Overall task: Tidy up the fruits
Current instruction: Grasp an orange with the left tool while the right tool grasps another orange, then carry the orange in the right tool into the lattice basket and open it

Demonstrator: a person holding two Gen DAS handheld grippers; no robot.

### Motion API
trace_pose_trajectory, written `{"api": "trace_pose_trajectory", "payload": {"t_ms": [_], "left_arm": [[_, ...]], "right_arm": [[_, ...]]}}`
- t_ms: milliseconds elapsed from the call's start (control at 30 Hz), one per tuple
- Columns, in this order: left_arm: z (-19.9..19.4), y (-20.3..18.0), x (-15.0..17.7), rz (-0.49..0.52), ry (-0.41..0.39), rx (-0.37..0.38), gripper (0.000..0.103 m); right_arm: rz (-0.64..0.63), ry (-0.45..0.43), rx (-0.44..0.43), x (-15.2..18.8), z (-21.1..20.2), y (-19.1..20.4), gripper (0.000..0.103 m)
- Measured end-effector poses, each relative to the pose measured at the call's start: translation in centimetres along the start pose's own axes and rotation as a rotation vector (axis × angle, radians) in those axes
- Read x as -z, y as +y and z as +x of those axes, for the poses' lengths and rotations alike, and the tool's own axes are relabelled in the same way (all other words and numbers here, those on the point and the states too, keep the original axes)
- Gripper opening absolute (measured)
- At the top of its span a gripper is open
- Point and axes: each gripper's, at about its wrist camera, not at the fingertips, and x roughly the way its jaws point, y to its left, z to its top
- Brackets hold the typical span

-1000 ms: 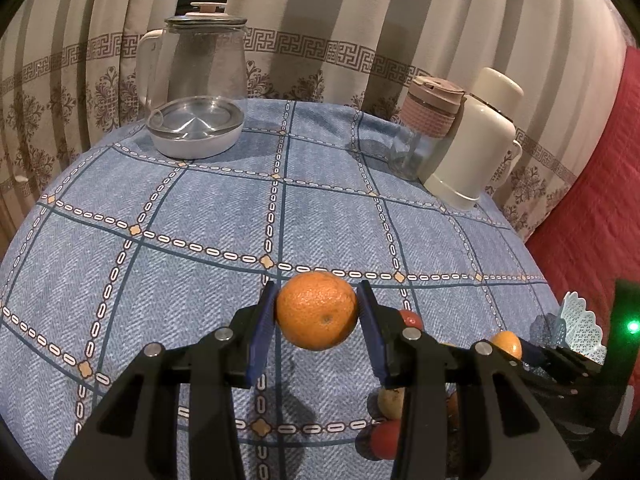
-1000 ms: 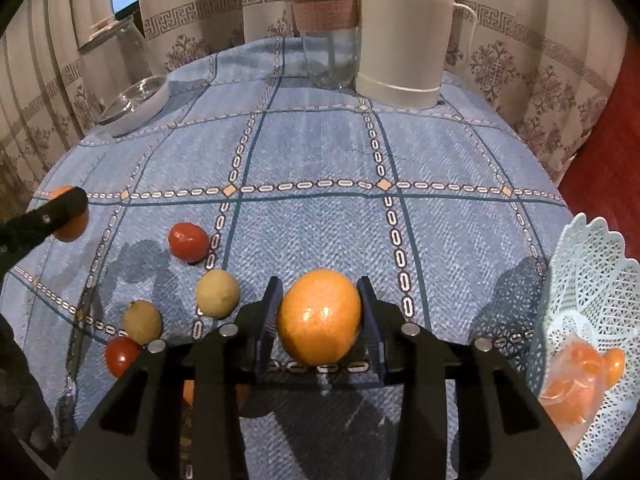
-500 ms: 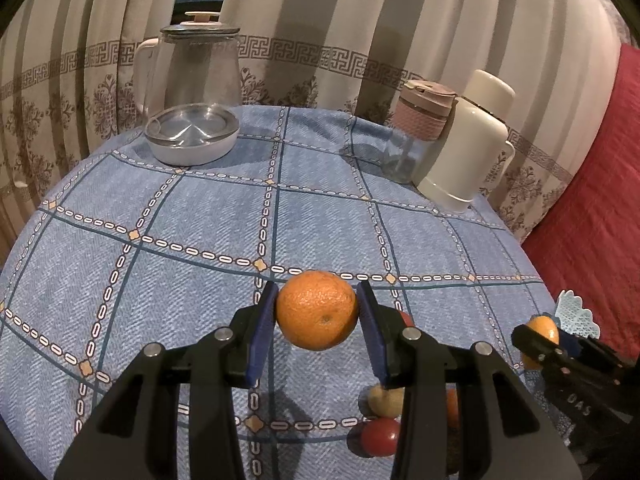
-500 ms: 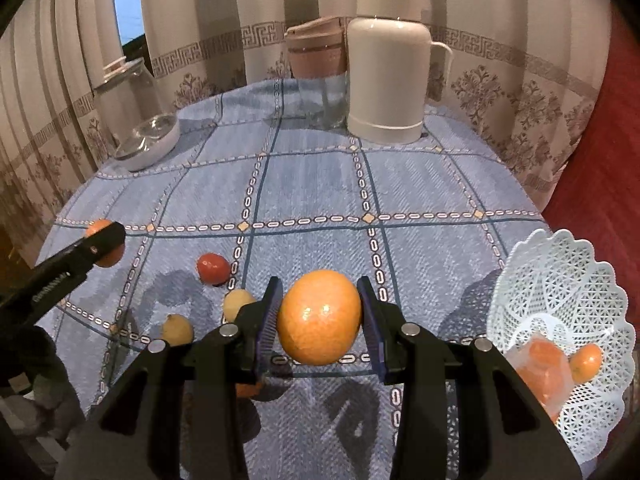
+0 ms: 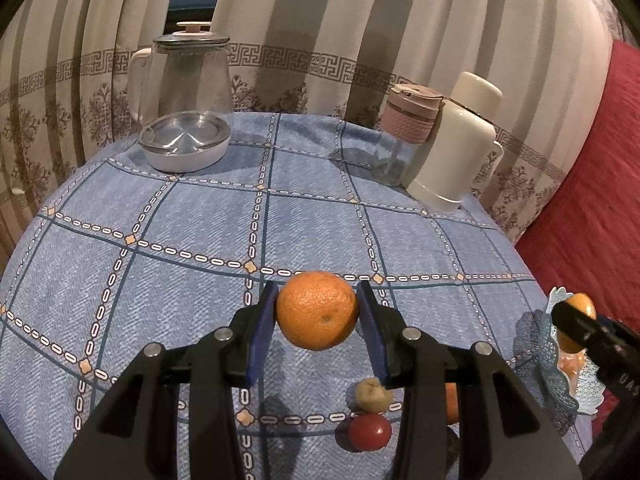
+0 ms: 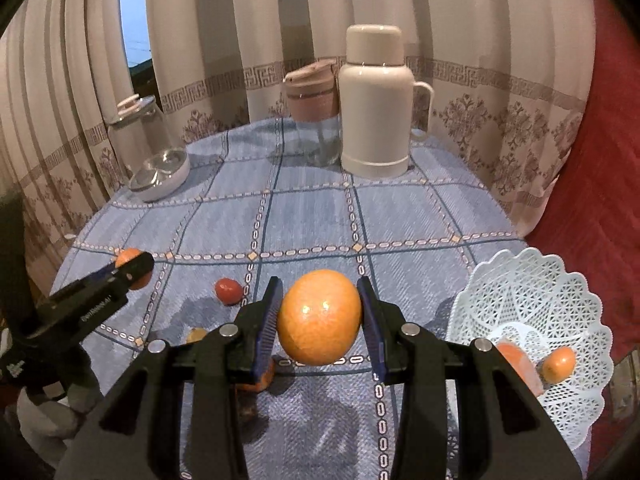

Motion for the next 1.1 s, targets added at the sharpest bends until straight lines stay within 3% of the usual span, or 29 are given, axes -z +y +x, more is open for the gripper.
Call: {"api": "trace_pose_trajectory", "payload": {"t_ms": [567,1100], "left_arm": [[-1.3,-2.1,0.6,0.062,-0.027,0.012,0.041],[-1.5,-4.1,1.6,0.125,-0.021,0.033,0.041]], "right_arm": [[0.069,-0.044,0.067,0.5,-3.2,-3.9,0.040],[0.230,0.014,0.164,4.2,-4.6,-12.5,0.040]]}}
